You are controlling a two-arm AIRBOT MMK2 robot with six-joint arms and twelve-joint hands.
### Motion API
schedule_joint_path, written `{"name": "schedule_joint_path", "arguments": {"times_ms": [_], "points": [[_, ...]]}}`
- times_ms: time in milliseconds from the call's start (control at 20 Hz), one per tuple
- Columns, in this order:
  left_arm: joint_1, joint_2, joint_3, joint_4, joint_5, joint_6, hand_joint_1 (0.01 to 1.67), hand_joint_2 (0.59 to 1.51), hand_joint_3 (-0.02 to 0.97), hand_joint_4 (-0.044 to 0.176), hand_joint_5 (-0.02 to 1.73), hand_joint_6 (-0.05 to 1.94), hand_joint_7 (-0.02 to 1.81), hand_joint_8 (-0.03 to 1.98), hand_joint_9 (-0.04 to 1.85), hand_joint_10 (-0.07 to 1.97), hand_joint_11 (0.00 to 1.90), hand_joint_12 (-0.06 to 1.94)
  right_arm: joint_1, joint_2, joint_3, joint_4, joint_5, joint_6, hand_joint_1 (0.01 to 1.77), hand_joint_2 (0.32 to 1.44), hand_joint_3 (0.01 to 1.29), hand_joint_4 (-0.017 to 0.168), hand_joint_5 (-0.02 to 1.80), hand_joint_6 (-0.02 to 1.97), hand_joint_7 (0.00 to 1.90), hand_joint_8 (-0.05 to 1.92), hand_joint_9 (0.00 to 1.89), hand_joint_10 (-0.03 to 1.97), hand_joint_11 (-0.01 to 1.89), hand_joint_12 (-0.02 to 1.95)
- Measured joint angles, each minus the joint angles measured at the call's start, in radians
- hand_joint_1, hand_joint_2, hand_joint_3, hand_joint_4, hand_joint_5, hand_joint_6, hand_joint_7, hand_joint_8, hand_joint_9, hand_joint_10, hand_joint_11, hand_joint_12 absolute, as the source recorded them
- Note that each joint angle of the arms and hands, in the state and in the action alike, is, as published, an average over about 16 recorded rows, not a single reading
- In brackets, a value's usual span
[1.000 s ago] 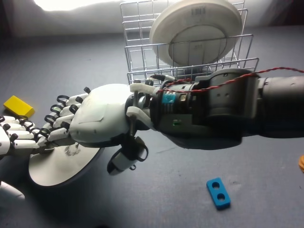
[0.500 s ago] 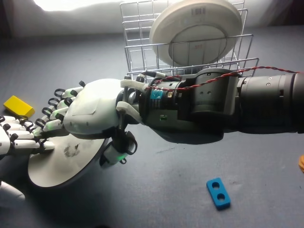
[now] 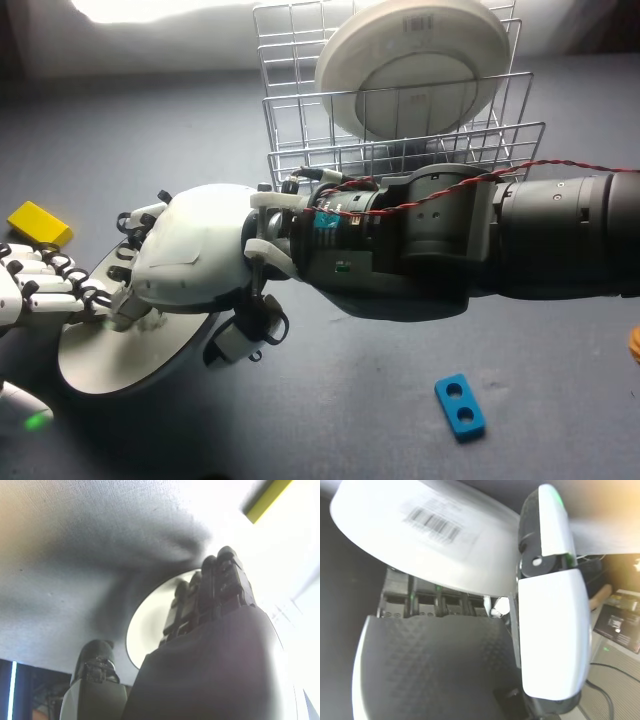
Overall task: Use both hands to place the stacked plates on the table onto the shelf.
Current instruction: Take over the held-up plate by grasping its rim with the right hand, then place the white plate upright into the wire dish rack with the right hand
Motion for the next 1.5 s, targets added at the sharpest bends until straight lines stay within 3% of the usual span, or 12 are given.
{"name": "schedule_joint_path", "arguments": {"times_ms": [150, 350, 750, 1000, 1200, 1500], "points": [[-0.001, 0.0, 0.0, 0.001, 0.0, 0.0, 0.02, 1.122, 0.018, -0.006, 0.04, -0.03, 0.0, -0.02, 0.04, 0.01, 0.02, 0.01, -0.002, -0.002, 0.001, -0.001, 0.017, -0.016, 1.11, 1.0, 0.01, -0.003, 0.61, 0.18, 0.67, 0.06, 0.65, 0.13, 0.33, 1.02], [-0.011, 0.002, -0.002, 0.008, 0.0, 0.0, 0.02, 1.122, 0.018, -0.007, 0.04, -0.03, 0.01, -0.02, 0.04, 0.01, 0.02, 0.01, -0.002, -0.002, 0.001, -0.001, 0.036, -0.031, 1.13, 1.0, 0.01, -0.006, 0.78, 0.29, 0.86, 0.16, 0.83, 0.43, 0.52, 1.17], [-0.092, 0.034, -0.013, 0.051, -0.021, -0.009, 0.01, 1.123, 0.018, -0.004, 0.06, -0.01, 0.05, 0.0, 0.04, 0.01, 0.02, 0.01, 0.016, 0.012, 0.002, -0.001, 0.049, -0.05, 1.21, 0.97, 0.02, -0.005, 0.9, 0.53, 0.99, 0.41, 0.97, 0.91, 0.74, 1.21], [-0.187, 0.07, -0.013, 0.105, -0.058, -0.036, 0.01, 1.125, 0.018, -0.002, 0.08, 0.0, 0.07, 0.01, 0.05, 0.01, 0.02, 0.01, 0.044, 0.046, -0.013, 0.0, 0.032, -0.054, 1.25, 0.97, 0.02, 0.0, 0.92, 0.6, 1.01, 0.54, 0.99, 1.0, 0.76, 1.19], [-0.268, 0.105, -0.008, 0.151, -0.102, -0.066, 0.01, 1.126, 0.017, 0.0, 0.09, 0.01, 0.07, 0.02, 0.05, 0.01, 0.02, 0.01, 0.073, 0.09, -0.042, 0.007, 0.016, -0.054, 1.28, 0.97, 0.02, 0.007, 0.95, 0.64, 1.03, 0.62, 1.04, 0.79, 0.77, 1.15], [-0.392, 0.157, -0.007, 0.234, -0.186, -0.12, 0.01, 1.128, 0.017, -0.001, 0.09, 0.01, 0.07, 0.02, 0.05, 0.01, 0.02, 0.02, 0.134, 0.176, -0.117, 0.04, -0.015, -0.05, 1.31, 0.97, 0.02, 0.006, 1.0, 0.72, 1.07, 0.7, 1.05, 0.75, 0.79, 1.09]]}}
